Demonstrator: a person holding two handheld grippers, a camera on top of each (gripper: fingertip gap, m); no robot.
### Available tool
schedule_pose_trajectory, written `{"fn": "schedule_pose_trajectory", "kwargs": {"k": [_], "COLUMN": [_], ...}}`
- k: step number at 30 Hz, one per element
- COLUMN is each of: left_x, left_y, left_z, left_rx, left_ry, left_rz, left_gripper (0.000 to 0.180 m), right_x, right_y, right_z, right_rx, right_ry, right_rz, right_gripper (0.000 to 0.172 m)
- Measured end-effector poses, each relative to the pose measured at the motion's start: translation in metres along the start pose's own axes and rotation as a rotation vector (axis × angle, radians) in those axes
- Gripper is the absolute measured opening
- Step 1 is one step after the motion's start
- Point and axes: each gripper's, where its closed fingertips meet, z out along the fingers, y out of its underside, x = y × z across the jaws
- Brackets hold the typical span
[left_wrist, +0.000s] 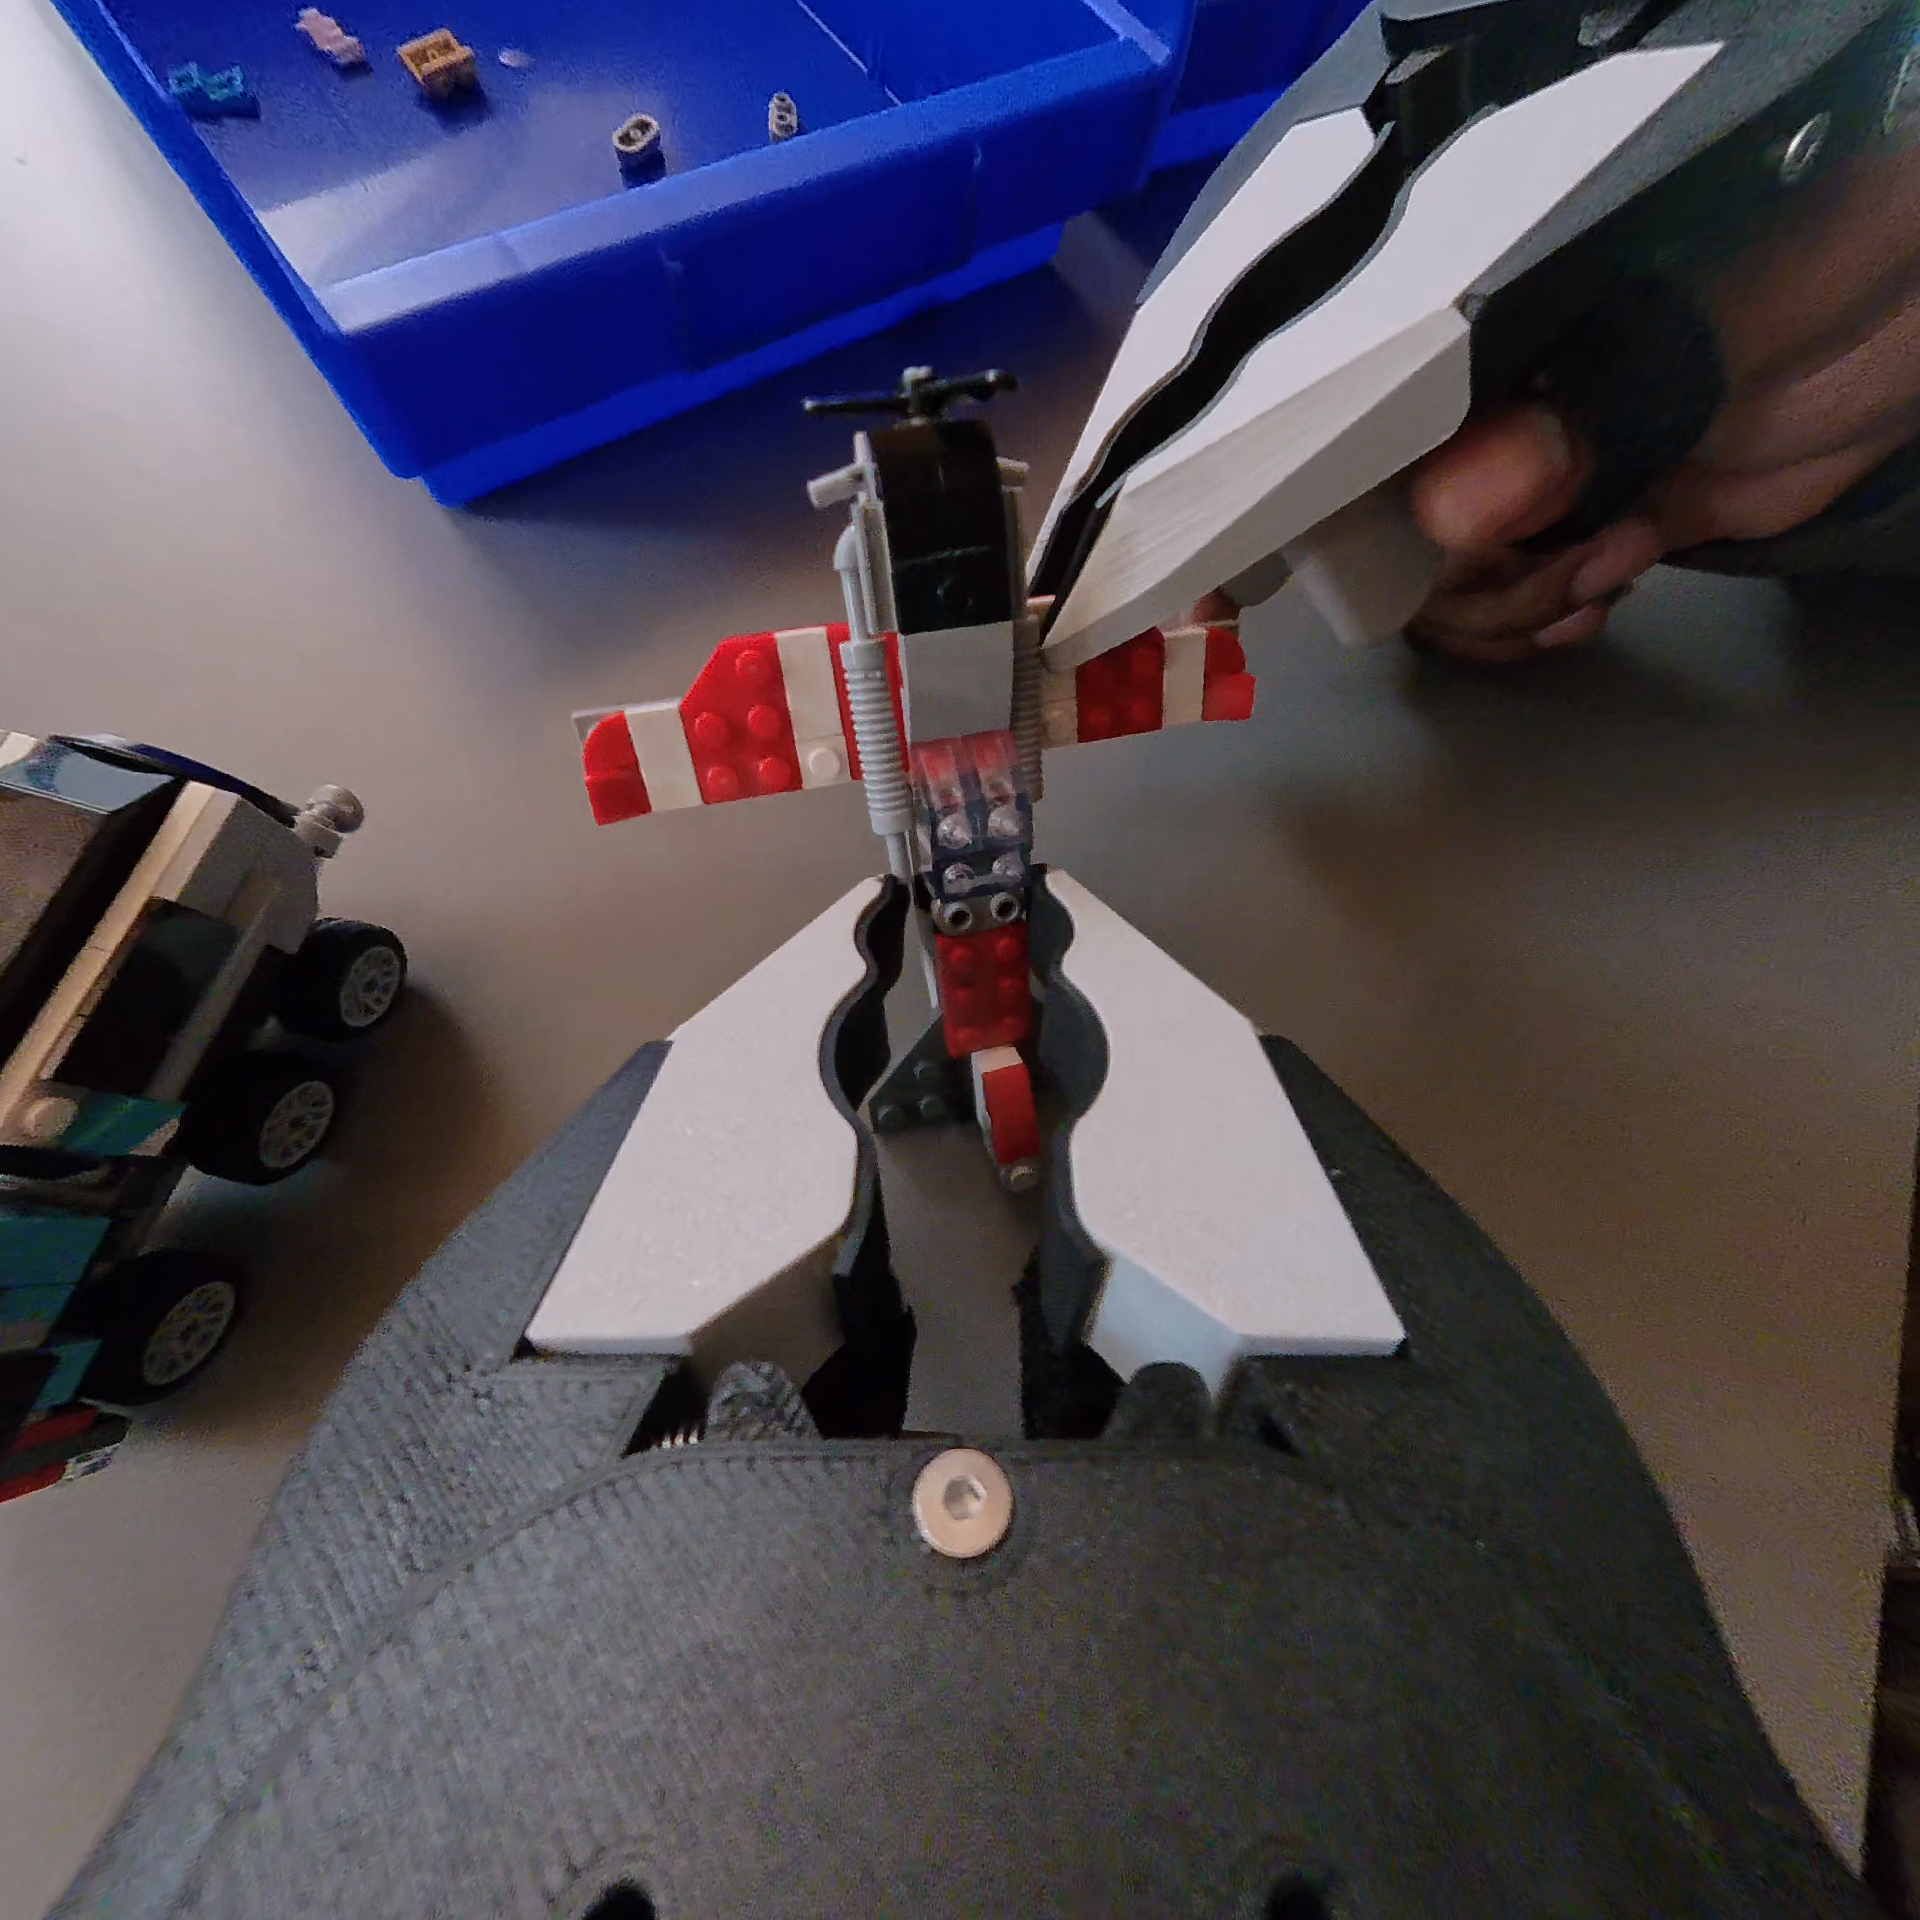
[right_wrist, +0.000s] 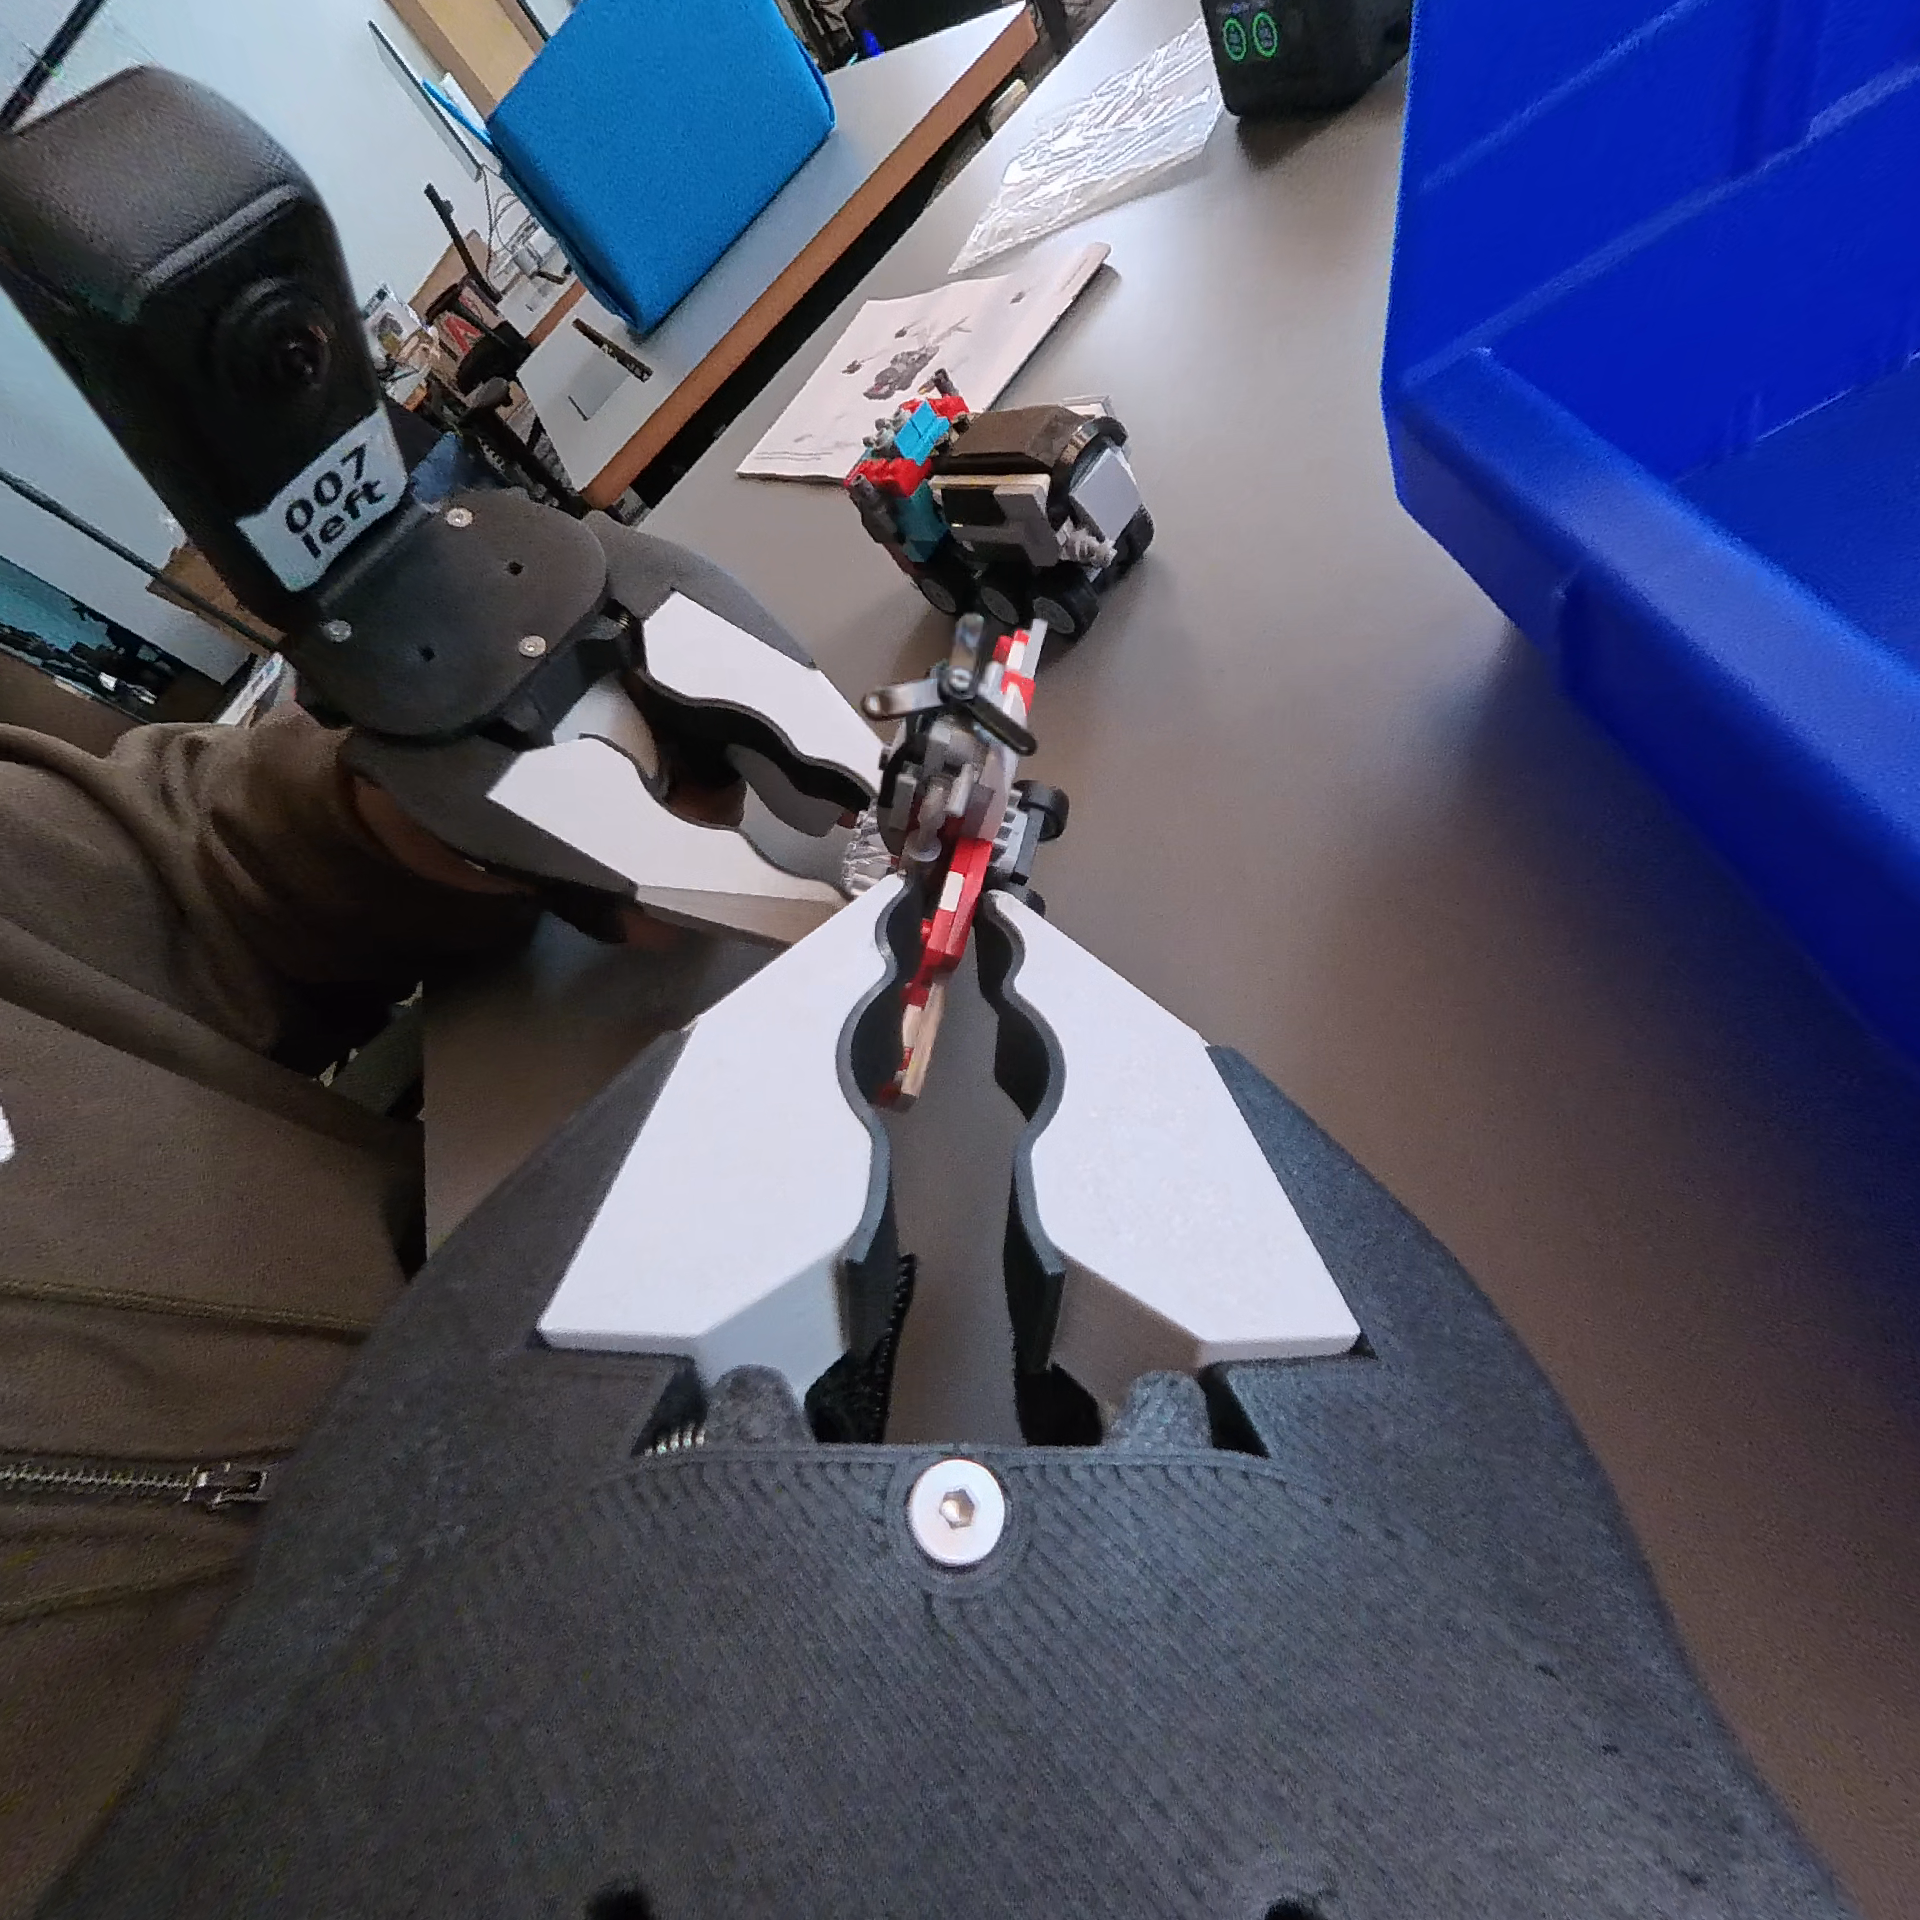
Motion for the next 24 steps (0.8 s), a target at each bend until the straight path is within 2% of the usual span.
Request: {"fn": "schedule_pose_trajectory", "kwargs": {"k": [9,16,24], "left_x": [-0.005,-0.005,-0.006], "left_y": [-0.012,-0.016,-0.017], "left_z": [-0.004,-0.006,-0.007], "left_rx": [0.087,0.116,0.14], "left_ry": [-0.01,-0.001,0.086], "left_rz": [-0.01,-0.015,-0.136], "left_gripper": [0.018,0.018,0.018], "right_x": [-0.004,-0.005,-0.005], "right_y": [0.003,0.003,0.002], "right_z": [-0.001,0.001,0.0], "right_rx": [-0.029,-0.024,-0.02], "right_ry": [-0.043,-0.066,-0.065], "right_rz": [0.032,0.053,0.024], "right_gripper": [0.018,0.015,0.016]}}
